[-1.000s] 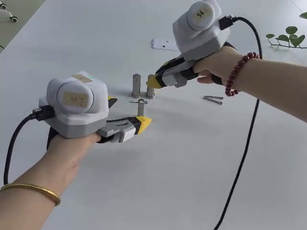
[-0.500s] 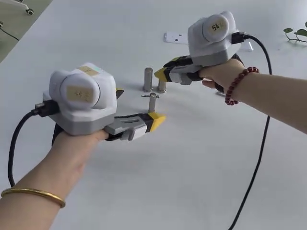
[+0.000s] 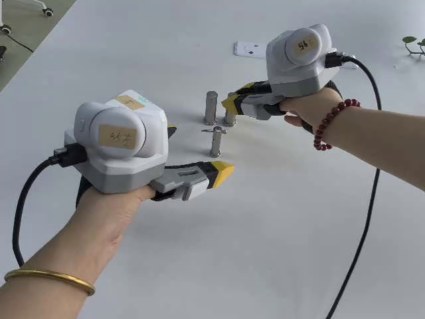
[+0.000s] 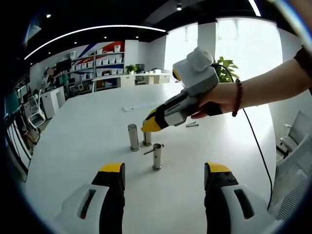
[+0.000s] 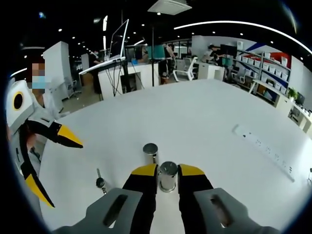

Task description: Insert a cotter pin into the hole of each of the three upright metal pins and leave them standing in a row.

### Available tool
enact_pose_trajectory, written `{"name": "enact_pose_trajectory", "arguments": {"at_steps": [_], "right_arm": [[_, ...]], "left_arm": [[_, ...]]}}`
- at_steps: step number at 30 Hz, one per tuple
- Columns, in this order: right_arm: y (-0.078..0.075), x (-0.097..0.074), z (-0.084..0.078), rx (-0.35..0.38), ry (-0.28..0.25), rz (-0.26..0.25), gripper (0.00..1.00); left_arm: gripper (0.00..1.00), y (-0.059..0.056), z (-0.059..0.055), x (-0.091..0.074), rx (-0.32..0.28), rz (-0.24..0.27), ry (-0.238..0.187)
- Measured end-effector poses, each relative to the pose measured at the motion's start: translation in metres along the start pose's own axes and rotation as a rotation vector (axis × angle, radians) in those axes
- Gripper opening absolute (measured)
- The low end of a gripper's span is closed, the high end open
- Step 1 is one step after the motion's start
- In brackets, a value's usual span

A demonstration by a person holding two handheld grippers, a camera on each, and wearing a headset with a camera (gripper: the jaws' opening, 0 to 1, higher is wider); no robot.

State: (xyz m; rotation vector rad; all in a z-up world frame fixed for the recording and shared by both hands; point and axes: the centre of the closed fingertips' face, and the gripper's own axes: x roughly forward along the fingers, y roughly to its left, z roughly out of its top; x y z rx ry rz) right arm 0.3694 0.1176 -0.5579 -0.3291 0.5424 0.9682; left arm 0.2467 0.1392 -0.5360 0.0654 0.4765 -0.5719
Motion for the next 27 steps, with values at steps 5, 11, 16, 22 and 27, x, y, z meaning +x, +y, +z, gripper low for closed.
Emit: {"name": "enact_pose_trajectory", "arguments": {"at_steps": [5, 11, 16, 22, 27], "right_arm": [[-0.002, 0.003, 0.0, 0.023, -0.01, -0.011, 0.09], [-0.002, 0.002, 0.0, 0.047, -0.007, 0.0, 0.08], [-0.004, 0.002, 0.0, 0.064, 0.001, 0.009, 0.08], [-0.005, -0.003, -0.001, 0.021, 0.02, 0.017, 0.08], [-0.008, -0.009, -0.003, -0.009, 0.026, 0.028, 0.08]], "left_arm": [[0.65, -0.002, -0.001, -0.002, 0.0, 0.0, -0.002], [0.66, -0.006, -0.003, -0.006, 0.014, 0.001, 0.003], [0.66, -0.005, -0.006, -0.008, 0.023, 0.007, 0.01], [0.66, -0.002, -0.009, -0.007, 0.035, 0.015, 0.015], [0.66, -0.003, -0.01, -0.007, 0.041, 0.009, 0.014]]}}
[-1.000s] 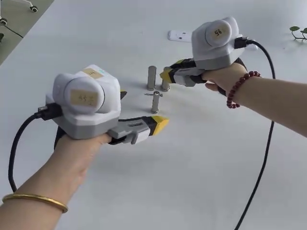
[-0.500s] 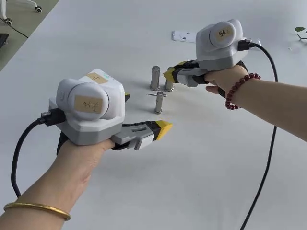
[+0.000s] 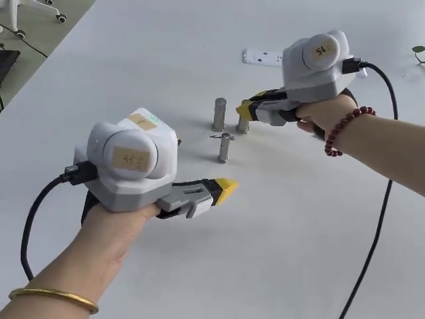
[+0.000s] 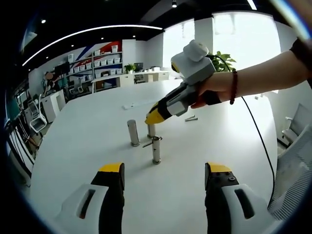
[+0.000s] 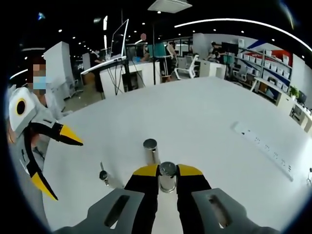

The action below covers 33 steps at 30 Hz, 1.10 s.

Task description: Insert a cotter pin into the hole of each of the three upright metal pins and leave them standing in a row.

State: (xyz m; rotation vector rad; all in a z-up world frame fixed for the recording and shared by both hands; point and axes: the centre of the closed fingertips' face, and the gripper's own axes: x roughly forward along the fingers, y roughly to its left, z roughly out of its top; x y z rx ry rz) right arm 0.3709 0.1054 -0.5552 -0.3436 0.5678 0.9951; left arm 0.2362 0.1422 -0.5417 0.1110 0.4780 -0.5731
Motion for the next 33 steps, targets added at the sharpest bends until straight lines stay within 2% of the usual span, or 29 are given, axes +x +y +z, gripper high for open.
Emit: {"name": "enact_pose_trajectory", "arguments": {"at_steps": [2, 5, 11, 16, 27, 31, 33], "right_arm": [[0.001, -0.003, -0.003, -0.007, 0.007, 0.002, 0.08], [0.005, -0.012, -0.007, -0.019, 0.01, 0.005, 0.08], [0.01, -0.022, -0.016, -0.03, 0.019, 0.02, 0.08], [0.027, -0.036, -0.027, -0.04, 0.024, 0.035, 0.08], [0.055, -0.06, -0.047, -0.051, 0.039, 0.061, 0.08], [0.06, -0.067, -0.053, -0.043, 0.04, 0.063, 0.08], [0.057, -0.068, -0.054, -0.038, 0.037, 0.063, 0.08]], "left_arm": [[0.67, -0.001, 0.004, 0.0, -0.017, -0.007, -0.021], [0.66, -0.001, 0.007, -0.001, -0.006, -0.001, -0.026], [0.67, -0.006, 0.006, -0.004, -0.002, -0.008, -0.017], [0.69, -0.01, 0.006, -0.008, -0.004, -0.012, -0.017], [0.7, -0.015, 0.002, -0.018, -0.011, -0.003, -0.007], [0.7, -0.018, 0.002, -0.019, -0.01, -0.005, -0.006], [0.7, -0.019, 0.002, -0.02, -0.008, -0.004, -0.007]]}}
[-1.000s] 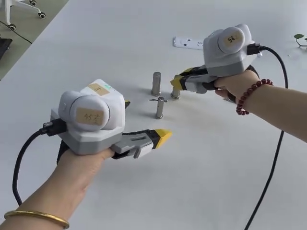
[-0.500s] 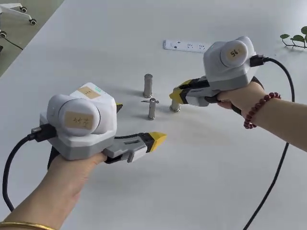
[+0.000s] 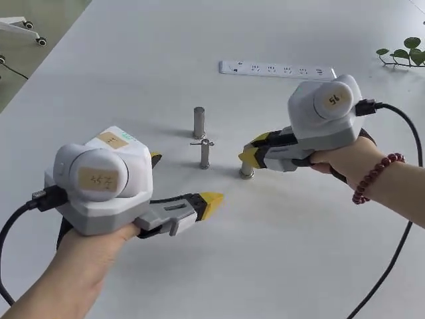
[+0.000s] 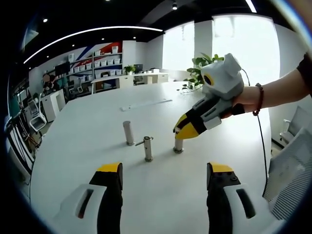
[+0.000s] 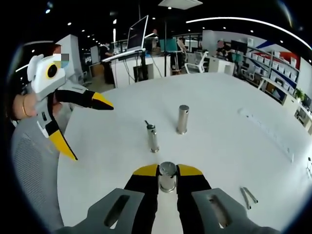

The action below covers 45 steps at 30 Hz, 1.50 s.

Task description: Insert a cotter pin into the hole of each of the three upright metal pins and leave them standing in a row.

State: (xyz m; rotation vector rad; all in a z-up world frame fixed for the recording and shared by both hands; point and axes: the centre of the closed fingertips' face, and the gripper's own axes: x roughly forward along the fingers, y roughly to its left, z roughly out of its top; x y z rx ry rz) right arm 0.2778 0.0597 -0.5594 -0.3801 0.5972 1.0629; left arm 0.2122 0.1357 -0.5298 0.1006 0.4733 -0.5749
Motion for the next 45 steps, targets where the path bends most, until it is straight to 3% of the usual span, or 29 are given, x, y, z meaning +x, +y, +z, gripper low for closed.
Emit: {"name": "enact_pose_trajectory", "arguments": {"at_steps": [28, 32, 39, 45], "right_arm": [[0.009, -0.007, -0.005, 0.026, -0.015, 0.007, 0.09], [0.009, -0.007, -0.005, 0.061, -0.014, 0.012, 0.09], [0.005, -0.009, -0.006, 0.083, -0.021, 0.008, 0.17], [0.007, -0.021, -0.002, 0.109, -0.032, 0.01, 0.24]], "left_arm": [[0.69, -0.003, -0.01, 0.0, -0.014, -0.006, 0.009], [0.69, -0.002, -0.011, 0.0, -0.009, -0.003, 0.014], [0.71, -0.002, -0.009, -0.001, -0.005, 0.0, 0.003], [0.73, -0.002, -0.006, 0.0, -0.019, -0.002, -0.015]]}}
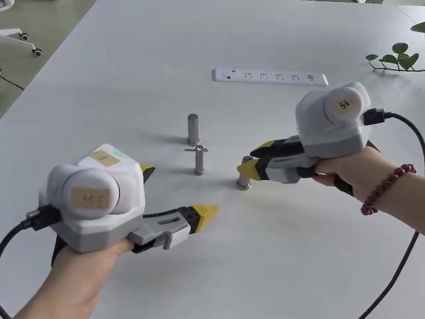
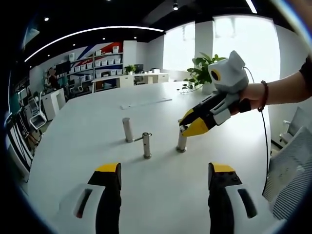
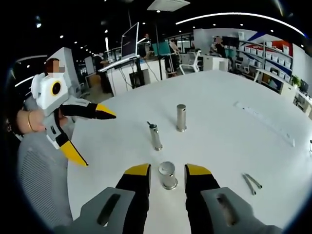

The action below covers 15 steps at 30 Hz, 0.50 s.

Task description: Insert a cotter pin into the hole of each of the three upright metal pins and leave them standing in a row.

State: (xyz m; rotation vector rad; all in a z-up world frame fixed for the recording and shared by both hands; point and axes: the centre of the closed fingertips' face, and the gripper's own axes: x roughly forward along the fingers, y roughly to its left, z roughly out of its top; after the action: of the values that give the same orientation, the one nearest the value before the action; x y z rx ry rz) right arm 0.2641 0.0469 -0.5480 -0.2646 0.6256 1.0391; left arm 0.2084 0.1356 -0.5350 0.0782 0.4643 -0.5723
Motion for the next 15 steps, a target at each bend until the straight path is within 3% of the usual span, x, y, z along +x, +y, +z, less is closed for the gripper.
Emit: {"name": "enact_pose_trajectory", "arguments": {"at_steps": [7, 15], "right_arm": [[-0.003, -0.02, -0.004, -0.033, 0.037, 0.013, 0.26], [-0.039, -0.042, -0.014, -0.005, 0.09, -0.047, 0.28]], "left_arm": [[0.78, 0.002, 0.002, 0.0, -0.002, 0.014, -0.009], [0.83, 0.0, 0.002, 0.0, -0.005, 0.002, -0.009]]}}
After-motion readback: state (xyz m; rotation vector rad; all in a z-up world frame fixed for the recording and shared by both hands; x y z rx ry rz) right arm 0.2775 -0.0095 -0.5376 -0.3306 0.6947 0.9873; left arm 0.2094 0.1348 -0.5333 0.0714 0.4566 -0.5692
